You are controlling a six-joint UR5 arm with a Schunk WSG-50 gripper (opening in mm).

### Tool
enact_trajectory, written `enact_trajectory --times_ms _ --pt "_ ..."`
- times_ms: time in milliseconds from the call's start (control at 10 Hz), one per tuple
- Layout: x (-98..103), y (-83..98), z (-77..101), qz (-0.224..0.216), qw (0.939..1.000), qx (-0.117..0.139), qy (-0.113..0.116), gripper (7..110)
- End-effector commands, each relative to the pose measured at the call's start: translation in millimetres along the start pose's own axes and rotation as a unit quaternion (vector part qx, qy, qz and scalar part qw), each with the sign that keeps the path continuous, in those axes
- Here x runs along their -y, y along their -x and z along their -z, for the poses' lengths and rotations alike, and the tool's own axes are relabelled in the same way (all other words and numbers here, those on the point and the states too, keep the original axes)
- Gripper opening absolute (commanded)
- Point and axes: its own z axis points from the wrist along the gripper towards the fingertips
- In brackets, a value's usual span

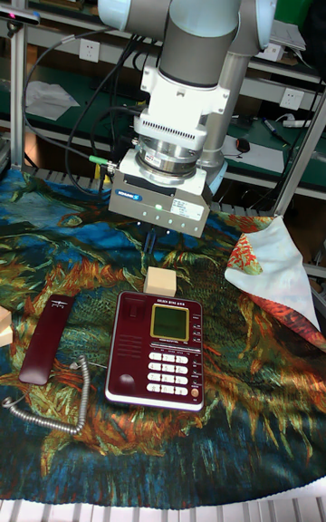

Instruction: Place the handset of the telephone on the corresponding phone cradle

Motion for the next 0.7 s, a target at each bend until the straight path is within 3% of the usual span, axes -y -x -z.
enact_trajectory --times_ms 0,300,600 --pt "-6 7.9 1.4 -0.011 0.9997 0.016 0.013 7" --pt "-2 10.7 -0.3 -0.003 0.9998 0.017 0.011 7" --pt "16 25.5 -4.0 0.002 0.9999 0.013 0.007 7"
